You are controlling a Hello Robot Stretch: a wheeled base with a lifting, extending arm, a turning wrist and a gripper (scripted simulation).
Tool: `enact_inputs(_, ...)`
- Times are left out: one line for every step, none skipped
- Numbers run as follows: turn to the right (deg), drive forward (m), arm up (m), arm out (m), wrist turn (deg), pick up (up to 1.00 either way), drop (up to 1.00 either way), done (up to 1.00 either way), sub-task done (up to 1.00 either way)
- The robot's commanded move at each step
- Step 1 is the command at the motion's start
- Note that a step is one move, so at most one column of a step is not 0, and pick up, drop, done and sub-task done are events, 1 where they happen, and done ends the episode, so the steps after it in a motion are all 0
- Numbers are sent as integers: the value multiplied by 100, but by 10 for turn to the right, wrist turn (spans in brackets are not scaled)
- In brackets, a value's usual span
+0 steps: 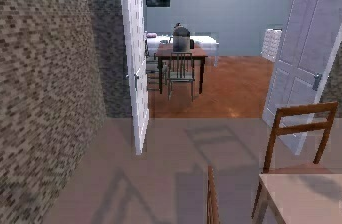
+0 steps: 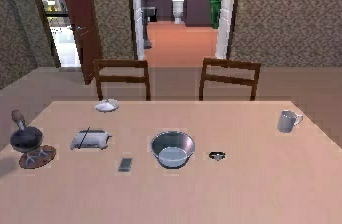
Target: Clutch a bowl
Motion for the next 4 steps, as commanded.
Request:
enact_inputs(0, 0, 50, 0, 0, 0, 0, 0, 0)
enact_inputs(0, 0, 38, 0, 0, 0, 0, 0, 0)
enact_inputs(0, 0, 0, 34, 0, 0, 0, 0, 0)
enact_inputs(0, 0, 0, 0, 450, 0, 0, 0, 0)
